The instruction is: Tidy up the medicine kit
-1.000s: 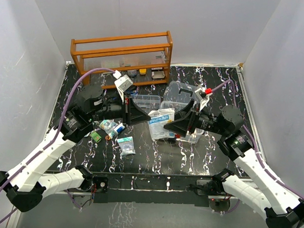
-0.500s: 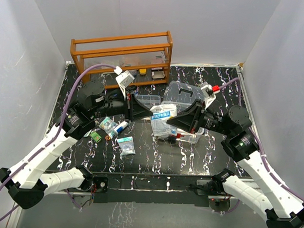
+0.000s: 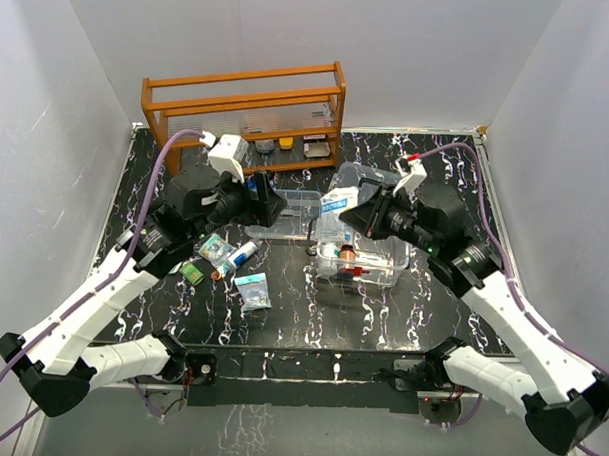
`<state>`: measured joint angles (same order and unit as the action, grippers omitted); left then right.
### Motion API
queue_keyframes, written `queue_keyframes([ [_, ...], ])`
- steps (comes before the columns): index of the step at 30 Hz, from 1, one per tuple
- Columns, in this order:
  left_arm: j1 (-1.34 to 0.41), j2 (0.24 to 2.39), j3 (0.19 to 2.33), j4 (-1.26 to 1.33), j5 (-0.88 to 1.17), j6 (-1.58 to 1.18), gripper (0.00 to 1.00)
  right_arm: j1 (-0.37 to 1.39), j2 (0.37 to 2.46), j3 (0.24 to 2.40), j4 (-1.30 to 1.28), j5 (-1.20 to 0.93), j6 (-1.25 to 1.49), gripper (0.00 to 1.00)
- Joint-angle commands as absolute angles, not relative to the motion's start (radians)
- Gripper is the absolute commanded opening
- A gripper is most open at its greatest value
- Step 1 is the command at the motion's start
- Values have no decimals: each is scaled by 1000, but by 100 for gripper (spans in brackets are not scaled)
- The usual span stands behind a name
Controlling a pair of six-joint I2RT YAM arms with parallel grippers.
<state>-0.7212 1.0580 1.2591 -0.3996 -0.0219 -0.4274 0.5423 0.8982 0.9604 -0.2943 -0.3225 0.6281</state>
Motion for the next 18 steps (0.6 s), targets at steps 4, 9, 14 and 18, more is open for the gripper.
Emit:
queue_keyframes([
  [4,-716,1049,1111,-279,-396,-356,74,543,1085,1138,-677,191,586,0],
  [9,-714,1080,1056,-178,-425,-314,75,543,1228,1223,-837,324,583,0],
  [14,-713,1085,998,-109,-439,-271,75,543,1377,1331,-889,334,420,0],
  [18,-713,1042,938,-47,-419,-273,76,543,1505,1441,-980,330,382,0],
])
